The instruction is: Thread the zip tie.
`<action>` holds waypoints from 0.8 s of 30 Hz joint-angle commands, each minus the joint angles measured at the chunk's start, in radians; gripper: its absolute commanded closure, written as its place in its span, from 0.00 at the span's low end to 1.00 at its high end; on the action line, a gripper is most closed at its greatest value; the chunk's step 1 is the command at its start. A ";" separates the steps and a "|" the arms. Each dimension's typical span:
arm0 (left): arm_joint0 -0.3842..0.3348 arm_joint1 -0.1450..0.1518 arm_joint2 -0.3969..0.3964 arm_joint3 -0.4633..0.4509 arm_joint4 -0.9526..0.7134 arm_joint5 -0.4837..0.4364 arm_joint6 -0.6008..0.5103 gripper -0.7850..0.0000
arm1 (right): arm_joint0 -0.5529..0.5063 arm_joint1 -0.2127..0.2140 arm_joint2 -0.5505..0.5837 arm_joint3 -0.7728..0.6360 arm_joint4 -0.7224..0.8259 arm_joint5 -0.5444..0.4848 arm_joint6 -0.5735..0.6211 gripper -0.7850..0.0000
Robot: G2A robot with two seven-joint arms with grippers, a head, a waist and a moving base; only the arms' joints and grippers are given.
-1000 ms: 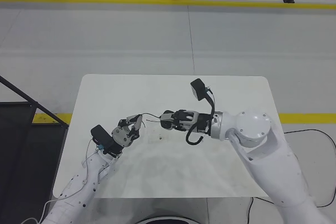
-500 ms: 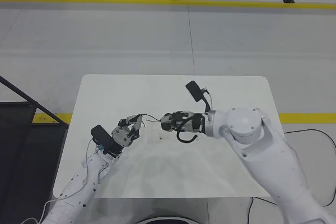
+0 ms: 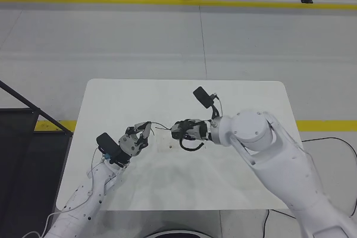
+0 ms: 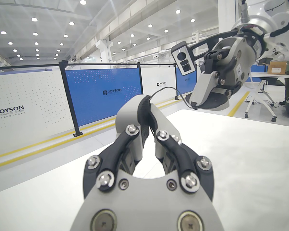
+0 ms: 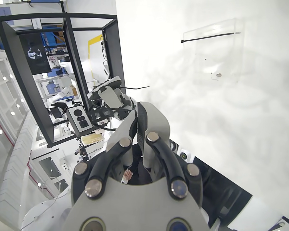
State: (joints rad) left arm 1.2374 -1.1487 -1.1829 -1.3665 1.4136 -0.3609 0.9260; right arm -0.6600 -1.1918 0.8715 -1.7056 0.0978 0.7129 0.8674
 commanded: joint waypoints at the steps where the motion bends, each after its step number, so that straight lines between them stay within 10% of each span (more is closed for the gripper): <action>1: 0.000 0.000 0.000 0.000 0.000 0.000 0.000 1.00 | 0.006 -0.001 -0.005 0.003 -0.002 0.007 -0.001 1.00; 24: 0.012 0.000 -0.011 -0.026 -0.014 0.007 -0.030 1.00 | 0.012 0.002 0.013 0.002 0.004 0.029 -0.005 1.00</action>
State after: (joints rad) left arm 1.2462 -1.1491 -1.1897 -1.3856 1.4028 -0.3536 0.9008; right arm -0.6425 -1.1918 0.8798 -1.6984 0.1038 0.7450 0.8614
